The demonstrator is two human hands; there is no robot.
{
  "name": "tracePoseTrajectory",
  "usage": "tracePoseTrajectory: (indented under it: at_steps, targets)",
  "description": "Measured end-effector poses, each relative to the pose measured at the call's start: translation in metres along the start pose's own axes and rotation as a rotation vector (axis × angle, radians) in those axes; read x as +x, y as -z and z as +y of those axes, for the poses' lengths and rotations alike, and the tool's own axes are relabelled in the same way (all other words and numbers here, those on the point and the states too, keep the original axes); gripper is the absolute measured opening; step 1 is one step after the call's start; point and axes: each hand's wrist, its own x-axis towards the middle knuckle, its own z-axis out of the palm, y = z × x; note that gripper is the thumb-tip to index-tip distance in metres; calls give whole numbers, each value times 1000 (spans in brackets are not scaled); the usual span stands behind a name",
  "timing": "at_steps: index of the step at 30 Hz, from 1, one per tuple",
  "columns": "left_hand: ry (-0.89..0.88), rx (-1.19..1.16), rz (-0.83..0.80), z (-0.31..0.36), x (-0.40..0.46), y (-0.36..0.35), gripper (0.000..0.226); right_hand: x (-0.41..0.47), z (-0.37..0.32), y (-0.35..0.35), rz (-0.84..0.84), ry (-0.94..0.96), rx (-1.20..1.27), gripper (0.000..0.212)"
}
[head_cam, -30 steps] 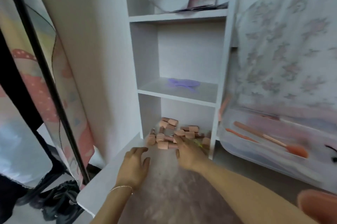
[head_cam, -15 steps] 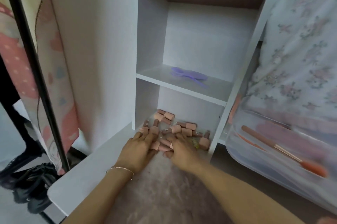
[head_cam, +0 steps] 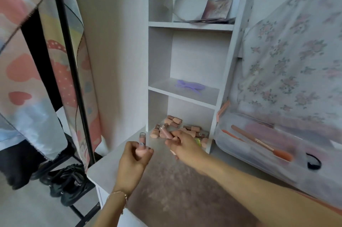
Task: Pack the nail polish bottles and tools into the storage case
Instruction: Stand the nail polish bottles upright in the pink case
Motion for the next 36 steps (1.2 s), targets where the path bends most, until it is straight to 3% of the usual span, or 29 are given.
tracePoseTrajectory:
  at_steps: [5,12,18,21,23,28,31,36]
  targets:
    - [-6,-284,-46,59,-48,-11,7,-61,-32,39,3,51,77,10]
    - [3,-373,-368,109,-115,-58,7,-158,-36,104,29,108,142,7]
    - [-57,-366,-607,121,-152,-82,20,-246,-23,164,-171,35,-129,17]
    - [-137,-241,-719,128,-164,-98,30,-279,-8,181,-86,-32,-295,21]
    - [-165,-180,-736,131,-173,-109,26,-294,6,187,-63,-86,-361,26]
    - [-222,-109,-718,129,-185,-130,22,-310,43,182,-163,-256,-522,18]
    - [-271,-54,-687,126,-190,-135,28,-310,57,171,-218,-275,-563,24]
    - [-307,1,-656,121,-194,-134,29,-313,75,154,-233,-274,-619,14]
